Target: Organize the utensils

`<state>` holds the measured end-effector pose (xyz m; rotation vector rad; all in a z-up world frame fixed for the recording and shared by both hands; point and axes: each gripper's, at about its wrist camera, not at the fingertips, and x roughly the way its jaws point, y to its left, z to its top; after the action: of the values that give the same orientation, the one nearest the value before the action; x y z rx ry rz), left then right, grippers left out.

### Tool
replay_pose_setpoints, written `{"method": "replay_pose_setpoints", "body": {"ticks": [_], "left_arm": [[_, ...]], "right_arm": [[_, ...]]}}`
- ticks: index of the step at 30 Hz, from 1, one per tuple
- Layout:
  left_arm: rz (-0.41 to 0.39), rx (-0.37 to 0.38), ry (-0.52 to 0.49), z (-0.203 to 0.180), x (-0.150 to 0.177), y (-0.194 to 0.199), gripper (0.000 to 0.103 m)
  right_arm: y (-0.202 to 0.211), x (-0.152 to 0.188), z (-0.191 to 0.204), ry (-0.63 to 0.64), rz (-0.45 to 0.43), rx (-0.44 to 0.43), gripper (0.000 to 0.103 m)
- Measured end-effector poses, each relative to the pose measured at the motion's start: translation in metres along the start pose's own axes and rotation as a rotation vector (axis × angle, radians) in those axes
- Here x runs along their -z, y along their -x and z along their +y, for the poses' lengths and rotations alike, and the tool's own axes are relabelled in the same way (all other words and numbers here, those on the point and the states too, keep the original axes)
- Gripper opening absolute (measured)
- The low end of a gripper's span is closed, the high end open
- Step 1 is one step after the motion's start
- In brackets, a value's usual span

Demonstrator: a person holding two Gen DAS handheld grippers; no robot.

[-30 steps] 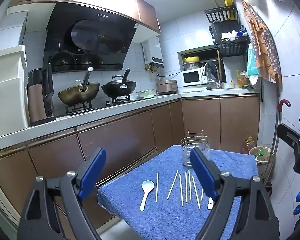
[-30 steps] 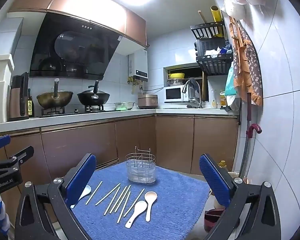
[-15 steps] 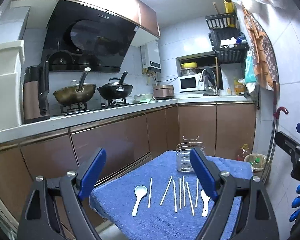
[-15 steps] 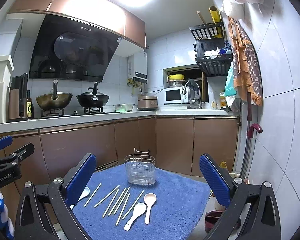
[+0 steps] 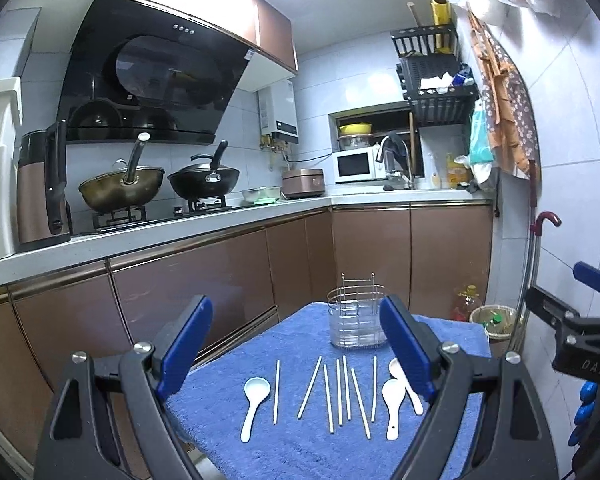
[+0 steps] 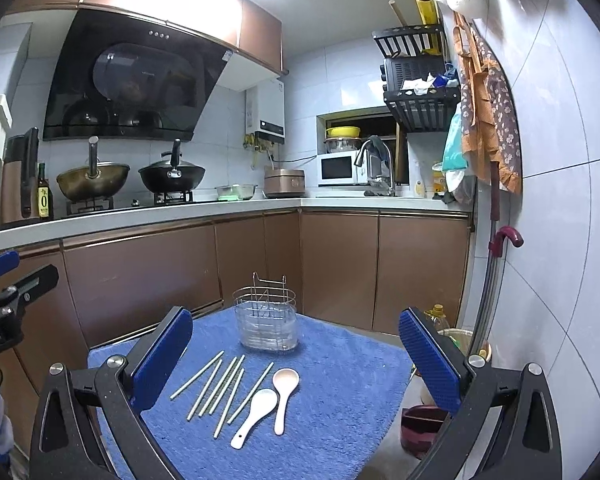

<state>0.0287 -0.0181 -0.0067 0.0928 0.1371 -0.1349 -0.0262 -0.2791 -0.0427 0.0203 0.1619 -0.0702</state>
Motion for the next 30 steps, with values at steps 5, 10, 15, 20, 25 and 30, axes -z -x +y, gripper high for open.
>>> {"method": "replay_pose_setpoints", "body": {"ticks": [5, 10, 15, 20, 25, 30], "left_arm": [[0.024, -0.004, 0.037, 0.001, -0.001, -0.013, 0.085], [0.021, -0.037, 0.068, 0.002, -0.001, -0.027, 0.085], [0.025, -0.081, 0.071, 0.005, 0.0, -0.045, 0.085], [0.065, -0.071, 0.116, 0.019, 0.006, -0.072, 0.085], [0.153, -0.048, 0.14, 0.047, 0.014, -0.104, 0.085], [0.287, 0.019, 0.169, 0.08, 0.037, -0.142, 0.085]], "right_arm": [[-0.007, 0.0, -0.003, 0.003, -0.008, 0.006, 0.103], [-0.02, -0.001, -0.005, 0.008, 0.001, 0.001, 0.103], [-0.041, 0.002, -0.006, 0.011, 0.03, -0.018, 0.103], [-0.066, 0.01, -0.01, 0.003, 0.081, -0.048, 0.103], [-0.103, 0.024, -0.022, -0.049, 0.209, -0.15, 0.103], [-0.153, 0.054, -0.039, -0.162, 0.415, -0.339, 0.103]]}}
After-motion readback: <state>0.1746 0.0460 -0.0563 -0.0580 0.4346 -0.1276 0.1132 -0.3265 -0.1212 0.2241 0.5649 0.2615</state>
